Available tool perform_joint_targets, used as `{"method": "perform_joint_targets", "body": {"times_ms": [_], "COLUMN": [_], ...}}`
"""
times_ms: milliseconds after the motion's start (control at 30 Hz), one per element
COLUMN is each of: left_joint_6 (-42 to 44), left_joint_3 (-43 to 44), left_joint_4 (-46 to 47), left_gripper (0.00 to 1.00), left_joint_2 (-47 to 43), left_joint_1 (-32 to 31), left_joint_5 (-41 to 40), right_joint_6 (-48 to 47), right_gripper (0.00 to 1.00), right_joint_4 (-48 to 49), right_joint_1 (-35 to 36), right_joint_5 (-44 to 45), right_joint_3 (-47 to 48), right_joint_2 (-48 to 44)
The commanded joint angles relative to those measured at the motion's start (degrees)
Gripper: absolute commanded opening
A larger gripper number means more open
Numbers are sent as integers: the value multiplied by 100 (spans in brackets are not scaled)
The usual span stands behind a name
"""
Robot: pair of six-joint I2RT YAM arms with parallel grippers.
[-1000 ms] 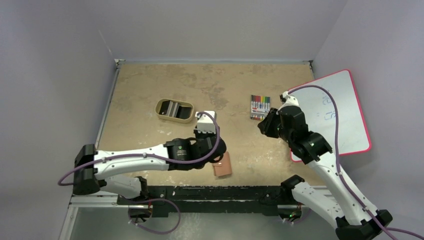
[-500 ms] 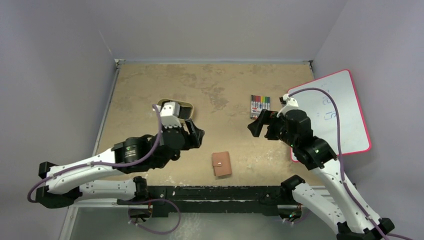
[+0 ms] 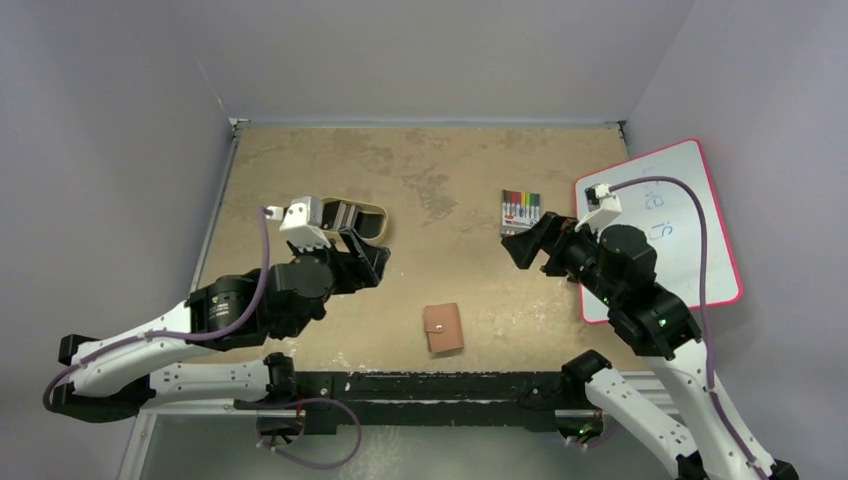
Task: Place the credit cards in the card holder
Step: Reset both arms
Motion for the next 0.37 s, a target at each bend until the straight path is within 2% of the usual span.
{"method": "perform_joint_targets", "body": {"times_ms": [0, 333], "left_joint_6": [46, 25], "left_joint_3": [93, -79], "left_joint_4": [-83, 136], "left_gripper": [73, 74], "left_joint_2": [218, 107], "left_joint_1": [32, 32], "left_joint_5": [-97, -37], "right_joint_6": [134, 104], "right_gripper": [99, 99], "right_joint_4": [227, 247], "right_joint_1": [-11, -9], "right_joint_5": [-133, -28], "right_joint_3": [131, 84], "right_joint_2": [-108, -80]}}
